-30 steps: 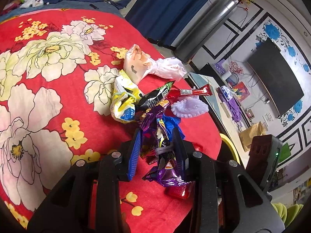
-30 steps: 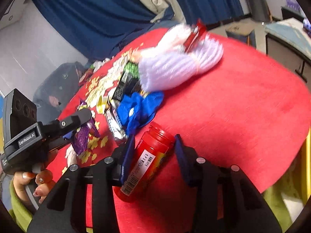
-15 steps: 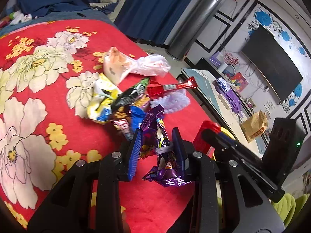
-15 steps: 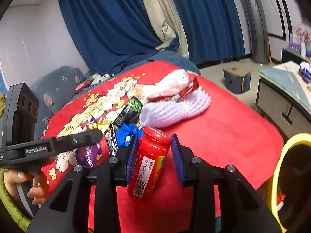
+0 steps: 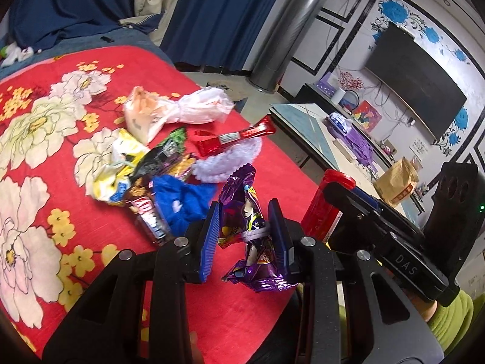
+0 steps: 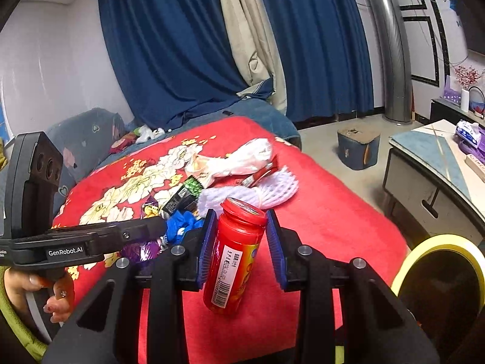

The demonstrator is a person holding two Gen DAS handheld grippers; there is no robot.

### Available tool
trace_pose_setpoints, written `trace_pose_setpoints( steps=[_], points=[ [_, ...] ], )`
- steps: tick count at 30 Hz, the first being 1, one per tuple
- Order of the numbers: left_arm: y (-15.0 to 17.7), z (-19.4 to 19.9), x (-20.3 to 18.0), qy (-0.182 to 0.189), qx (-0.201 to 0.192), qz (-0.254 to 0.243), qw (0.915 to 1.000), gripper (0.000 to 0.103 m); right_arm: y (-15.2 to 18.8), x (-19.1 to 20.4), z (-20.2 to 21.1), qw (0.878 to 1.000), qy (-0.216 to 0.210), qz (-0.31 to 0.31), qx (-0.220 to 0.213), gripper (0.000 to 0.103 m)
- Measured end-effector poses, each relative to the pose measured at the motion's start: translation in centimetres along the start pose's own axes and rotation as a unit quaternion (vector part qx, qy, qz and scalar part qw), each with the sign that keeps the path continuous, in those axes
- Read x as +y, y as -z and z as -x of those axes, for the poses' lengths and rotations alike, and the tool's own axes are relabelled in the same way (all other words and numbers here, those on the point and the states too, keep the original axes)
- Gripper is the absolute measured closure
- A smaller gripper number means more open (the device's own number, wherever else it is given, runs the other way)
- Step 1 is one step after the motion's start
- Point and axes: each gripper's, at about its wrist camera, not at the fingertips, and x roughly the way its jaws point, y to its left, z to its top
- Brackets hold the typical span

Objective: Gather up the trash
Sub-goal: 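Carry the red bottle and purple wrappers over the bin with both grippers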

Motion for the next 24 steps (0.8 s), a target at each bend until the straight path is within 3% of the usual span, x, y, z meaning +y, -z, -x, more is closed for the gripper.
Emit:
trace_pose_setpoints(
  steps=[24],
  points=[
    [-0.1, -2.9, -7.8, 0.027, -0.005, -0.079, 0.9965, 0.078, -0.1, -7.4, 5.7, 0.996, 0.073, -0.040, -0.043, 0.072]
  ],
)
